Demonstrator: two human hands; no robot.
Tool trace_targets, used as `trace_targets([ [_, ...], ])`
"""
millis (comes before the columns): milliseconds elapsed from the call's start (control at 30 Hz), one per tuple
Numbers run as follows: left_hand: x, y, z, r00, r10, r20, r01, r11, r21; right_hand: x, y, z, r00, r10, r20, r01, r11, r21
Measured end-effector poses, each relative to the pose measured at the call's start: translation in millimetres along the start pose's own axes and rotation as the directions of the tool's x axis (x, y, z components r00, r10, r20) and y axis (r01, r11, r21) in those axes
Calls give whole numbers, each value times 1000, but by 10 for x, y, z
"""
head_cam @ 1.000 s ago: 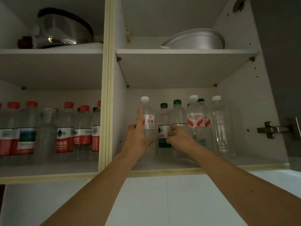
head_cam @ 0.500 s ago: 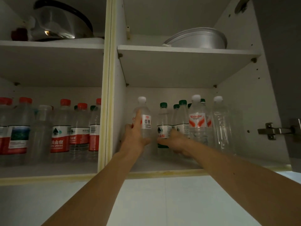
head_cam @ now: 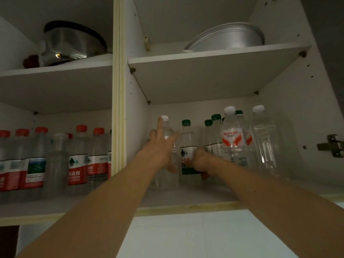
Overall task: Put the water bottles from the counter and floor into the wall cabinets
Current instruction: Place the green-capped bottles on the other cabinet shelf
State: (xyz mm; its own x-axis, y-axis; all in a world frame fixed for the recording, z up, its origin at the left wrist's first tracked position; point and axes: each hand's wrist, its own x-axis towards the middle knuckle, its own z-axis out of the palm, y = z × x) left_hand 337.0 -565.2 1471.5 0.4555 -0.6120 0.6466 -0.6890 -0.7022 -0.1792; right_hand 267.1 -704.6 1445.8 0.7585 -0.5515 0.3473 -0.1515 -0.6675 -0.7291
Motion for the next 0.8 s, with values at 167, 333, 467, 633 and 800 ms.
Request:
trace_targets([
  [167, 171, -83, 98, 1000, 17, 24, -19, 997, 74, 129, 93, 19, 997, -67, -44, 66, 997, -37],
  [333, 261, -205, 251, 1000, 18, 6, -19, 978, 206, 211, 132, 27, 995, -87, -42, 85, 995, -45],
  [467, 316, -214, 332, 999, -8, 52, -10, 945, 326, 252, 142, 23, 996, -87, -26, 86, 995, -44],
  [633, 338, -193, 362, 994, -22, 110, -39, 854, 519, 278, 155, 6, 996, -92, -12, 92, 995, -30],
  [800, 350, -175, 477, 997, -53, 59, 5, 786, 619, 307, 170, 6, 994, -108, -4, 108, 994, -31],
])
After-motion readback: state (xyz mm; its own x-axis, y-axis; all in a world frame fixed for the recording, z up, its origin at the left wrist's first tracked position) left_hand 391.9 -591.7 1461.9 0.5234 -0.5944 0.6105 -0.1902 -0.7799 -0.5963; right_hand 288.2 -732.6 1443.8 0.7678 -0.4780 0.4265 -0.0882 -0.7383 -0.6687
